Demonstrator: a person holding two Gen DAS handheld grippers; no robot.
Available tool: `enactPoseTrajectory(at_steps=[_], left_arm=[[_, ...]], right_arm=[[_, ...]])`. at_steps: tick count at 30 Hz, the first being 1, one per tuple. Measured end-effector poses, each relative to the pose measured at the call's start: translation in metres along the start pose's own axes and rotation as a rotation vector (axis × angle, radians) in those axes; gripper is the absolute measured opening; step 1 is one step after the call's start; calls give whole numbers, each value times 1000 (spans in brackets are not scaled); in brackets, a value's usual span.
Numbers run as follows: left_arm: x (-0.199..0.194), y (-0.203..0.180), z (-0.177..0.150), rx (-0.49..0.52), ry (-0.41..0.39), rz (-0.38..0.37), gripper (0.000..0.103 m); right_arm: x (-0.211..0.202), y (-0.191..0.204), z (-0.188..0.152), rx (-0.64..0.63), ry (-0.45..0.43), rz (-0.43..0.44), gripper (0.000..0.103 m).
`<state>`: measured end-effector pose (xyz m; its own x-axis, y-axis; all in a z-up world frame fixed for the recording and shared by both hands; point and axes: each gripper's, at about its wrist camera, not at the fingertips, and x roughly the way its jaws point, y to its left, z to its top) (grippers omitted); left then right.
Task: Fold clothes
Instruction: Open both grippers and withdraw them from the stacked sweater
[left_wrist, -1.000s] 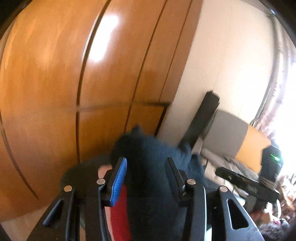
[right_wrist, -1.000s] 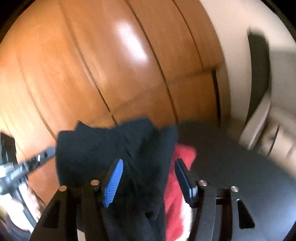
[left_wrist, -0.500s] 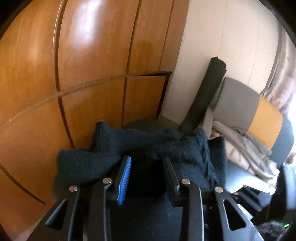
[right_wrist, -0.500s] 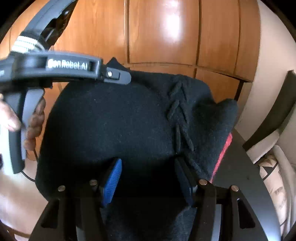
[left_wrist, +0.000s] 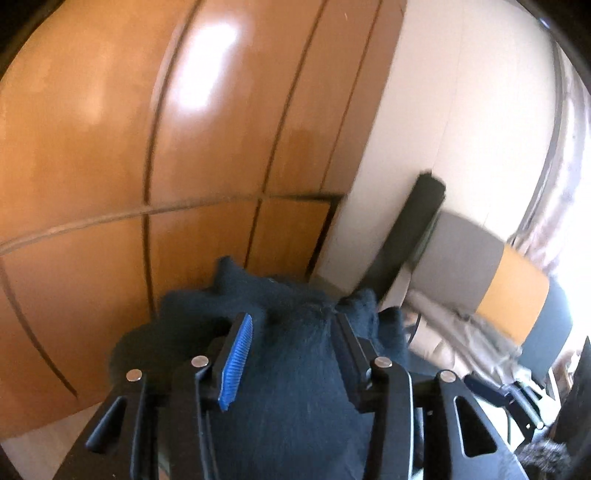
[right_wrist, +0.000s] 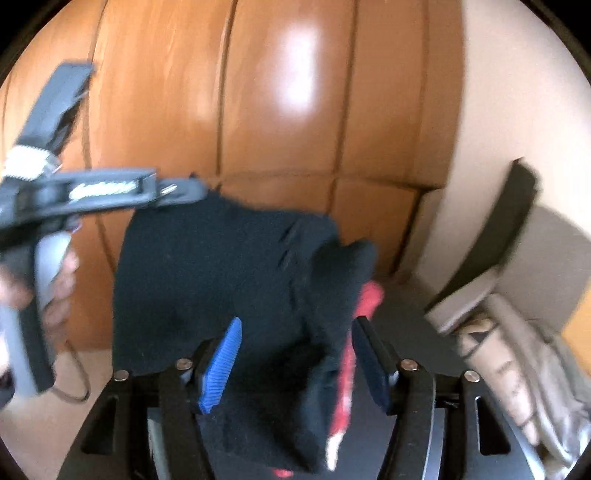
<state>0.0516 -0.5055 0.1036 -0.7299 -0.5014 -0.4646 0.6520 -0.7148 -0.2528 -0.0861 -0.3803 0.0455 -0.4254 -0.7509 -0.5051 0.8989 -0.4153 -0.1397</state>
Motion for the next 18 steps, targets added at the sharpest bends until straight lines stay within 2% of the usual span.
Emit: enactPoseTrajectory(at_steps=[2,4,5,7,9,12,13,16,18], left_arm=[[-27,-6,-12,17,-33,60,45],[-53,-13,-31,44,-39,173,45],[-64,-18,-42,63,-40,244,45],[-81,-28,-62,113,-42,369,45],[-99,-33,-80,106,-53,360,45],[-117,-41,-94,100,-60,303,44],[-120,-44,-94,114,-50,285,41],[-121,-52,-89,161,19,222,41],[-125,-53,-89,167,10,257,43]], right_arm=[[-27,2,1,14,-44,-55,91],[-52,8,0,40,-63,-57,103],[-60,11,-1,56,-61,-42,103],[-67,18,-2,86,-4,-14,103],[-75,30,-4,89,38,-58,103],[-90,43,-10,97,25,-98,103],[-95,46,-12,94,20,-110,103],[-94,49,-19,96,47,-227,103],[-96,49,-23,100,75,-227,103]])
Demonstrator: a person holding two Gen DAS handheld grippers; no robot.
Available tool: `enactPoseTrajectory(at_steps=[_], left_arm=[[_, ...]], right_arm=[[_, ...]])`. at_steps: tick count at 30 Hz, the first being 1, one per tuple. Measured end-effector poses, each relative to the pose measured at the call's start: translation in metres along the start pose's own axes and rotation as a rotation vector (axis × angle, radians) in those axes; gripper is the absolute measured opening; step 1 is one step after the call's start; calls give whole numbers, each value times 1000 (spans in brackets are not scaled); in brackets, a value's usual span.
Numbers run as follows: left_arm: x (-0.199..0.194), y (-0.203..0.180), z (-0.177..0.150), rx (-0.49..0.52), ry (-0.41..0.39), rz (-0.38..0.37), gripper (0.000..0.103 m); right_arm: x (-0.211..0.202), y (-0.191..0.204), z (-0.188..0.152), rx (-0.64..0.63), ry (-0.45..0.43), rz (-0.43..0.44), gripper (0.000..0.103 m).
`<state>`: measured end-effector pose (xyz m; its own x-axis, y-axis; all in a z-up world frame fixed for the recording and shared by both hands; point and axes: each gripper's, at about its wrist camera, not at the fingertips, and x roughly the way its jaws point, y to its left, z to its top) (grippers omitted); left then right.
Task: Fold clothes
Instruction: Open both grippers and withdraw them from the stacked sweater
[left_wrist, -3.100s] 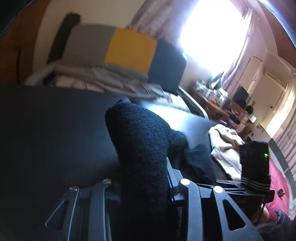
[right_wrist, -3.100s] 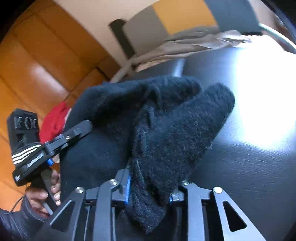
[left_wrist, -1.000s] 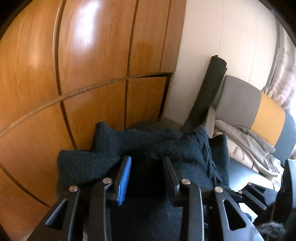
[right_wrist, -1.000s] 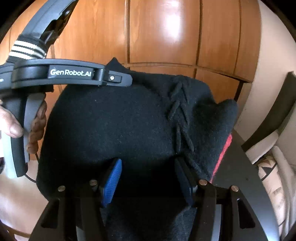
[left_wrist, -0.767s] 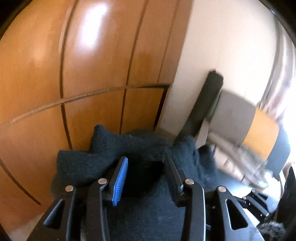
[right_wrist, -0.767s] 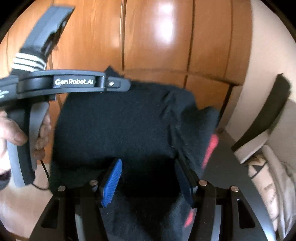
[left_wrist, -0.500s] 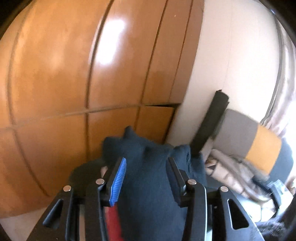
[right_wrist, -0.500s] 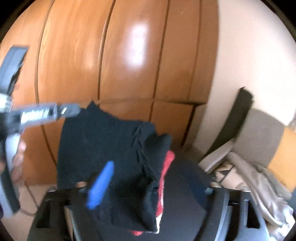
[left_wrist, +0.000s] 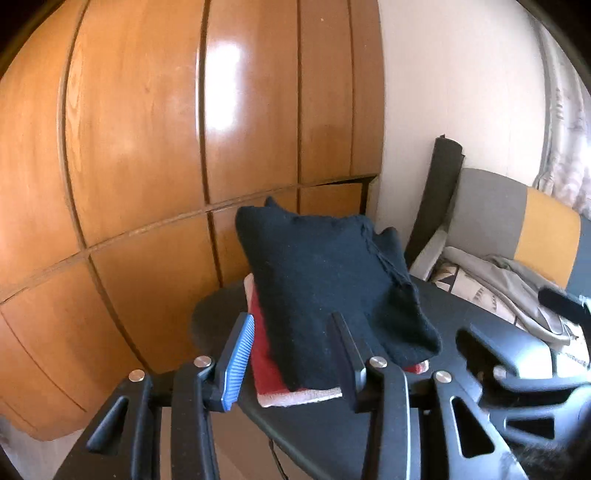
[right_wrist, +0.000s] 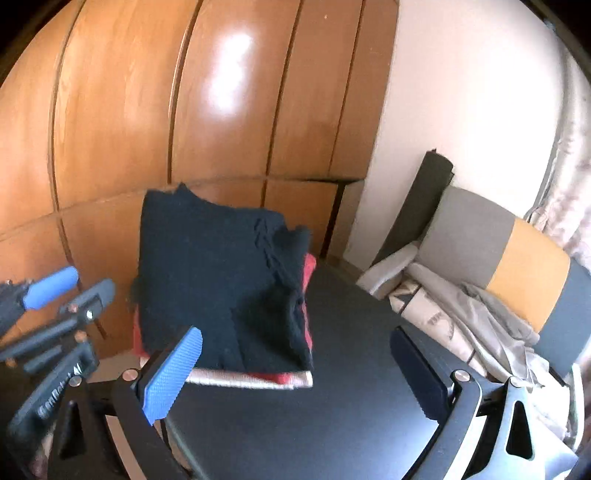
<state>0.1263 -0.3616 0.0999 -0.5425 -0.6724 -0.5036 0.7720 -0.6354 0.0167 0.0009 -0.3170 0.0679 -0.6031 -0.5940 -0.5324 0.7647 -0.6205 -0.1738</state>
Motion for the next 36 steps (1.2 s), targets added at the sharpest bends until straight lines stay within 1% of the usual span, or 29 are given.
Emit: enactPoseTrajectory(at_steps=[1,3,7,8,9,11,12,13,14,16,22,26,36], left_arm=[[-2,-1,-1,12,-4,28,43],[-3,-3,1,30,-10,59,43],[-7,0,4,-4,-50,117,43],[-6,1,7,-10,-43,121,43],[-7,2,9,-22,-36,100,43],[-11,5,11,-32,-33,18,43],[-12,7,13,-27,-41,-3,43],[-14,8,14,-21,-52,-3,40],[-15,8,15,-9,-62,15,40],[-15,6,16,36,-71,92,40],[-19,-2,14,59,-94,123,40],[-15,0,13,26,-68,78,40],[3,6,8,-30,12,0,40]], right_arm=[[-4,-1,-2,8,14,9,103],[-8,-2,-5,20,20,-13,103],[-9,-4,-9,46,34,-9,103],[-9,-4,-9,47,34,-9,103],[-10,-4,-10,45,32,-7,103],[-9,-2,-13,43,30,5,103],[-10,-3,-14,45,25,14,103],[-9,-4,-15,52,17,18,103],[-11,-6,-17,63,8,22,103],[-12,-8,-21,85,2,36,103],[-9,-8,-36,109,23,66,103],[-5,-8,-43,113,39,70,103],[-1,-10,-52,117,51,59,103]])
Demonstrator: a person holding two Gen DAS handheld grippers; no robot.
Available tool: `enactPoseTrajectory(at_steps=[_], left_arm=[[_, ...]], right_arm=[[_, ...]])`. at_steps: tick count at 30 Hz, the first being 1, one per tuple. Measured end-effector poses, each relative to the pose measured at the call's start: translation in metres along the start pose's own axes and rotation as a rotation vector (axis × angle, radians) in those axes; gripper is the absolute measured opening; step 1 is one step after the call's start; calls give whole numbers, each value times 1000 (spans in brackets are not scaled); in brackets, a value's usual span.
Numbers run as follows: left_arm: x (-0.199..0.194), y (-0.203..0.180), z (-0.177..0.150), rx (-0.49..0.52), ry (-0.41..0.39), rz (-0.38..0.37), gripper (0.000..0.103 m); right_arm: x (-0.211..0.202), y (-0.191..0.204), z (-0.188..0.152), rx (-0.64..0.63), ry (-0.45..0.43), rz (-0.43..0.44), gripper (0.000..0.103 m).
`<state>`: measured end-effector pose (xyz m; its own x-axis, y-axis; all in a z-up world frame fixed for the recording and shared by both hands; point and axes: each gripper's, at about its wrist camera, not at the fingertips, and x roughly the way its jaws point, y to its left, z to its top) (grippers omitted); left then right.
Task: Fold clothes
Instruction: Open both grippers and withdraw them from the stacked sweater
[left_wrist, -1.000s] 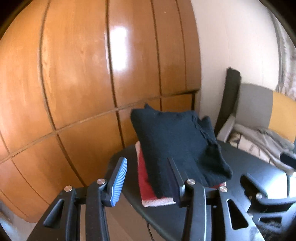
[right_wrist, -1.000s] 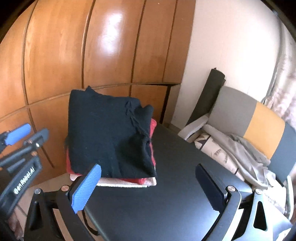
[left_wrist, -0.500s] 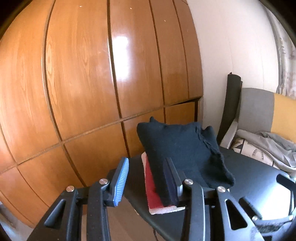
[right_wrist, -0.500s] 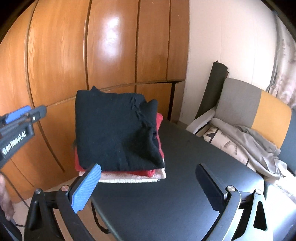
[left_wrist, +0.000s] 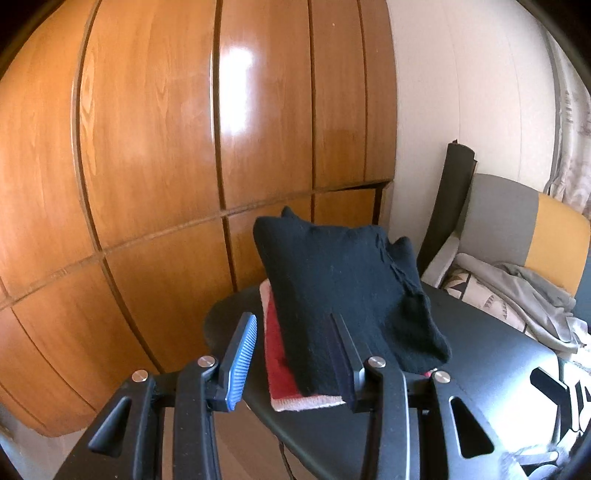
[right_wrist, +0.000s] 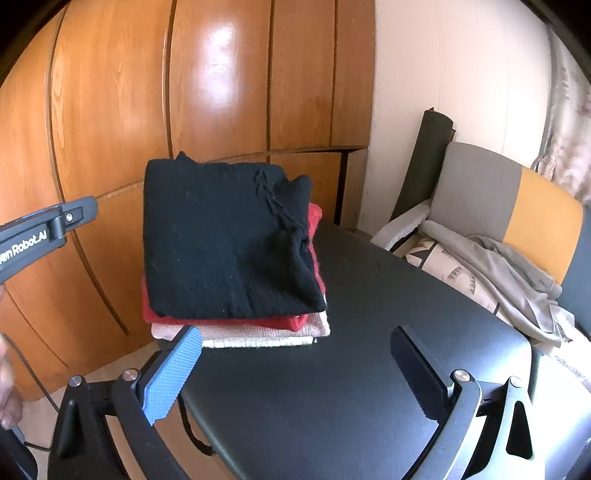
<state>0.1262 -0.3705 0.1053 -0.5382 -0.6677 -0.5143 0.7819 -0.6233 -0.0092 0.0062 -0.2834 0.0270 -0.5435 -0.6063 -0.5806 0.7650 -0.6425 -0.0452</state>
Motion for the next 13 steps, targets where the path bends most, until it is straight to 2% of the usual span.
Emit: enactPoseTrajectory(at_steps=[6,13], left_arm=[[11,0,-3,-14,39,-30,40],[2,5,-4,-28,-32,-7,39]], right_arm=[[1,0,-4,-12,4,-8,103],[2,-2,-5,-12,3,-18,103]])
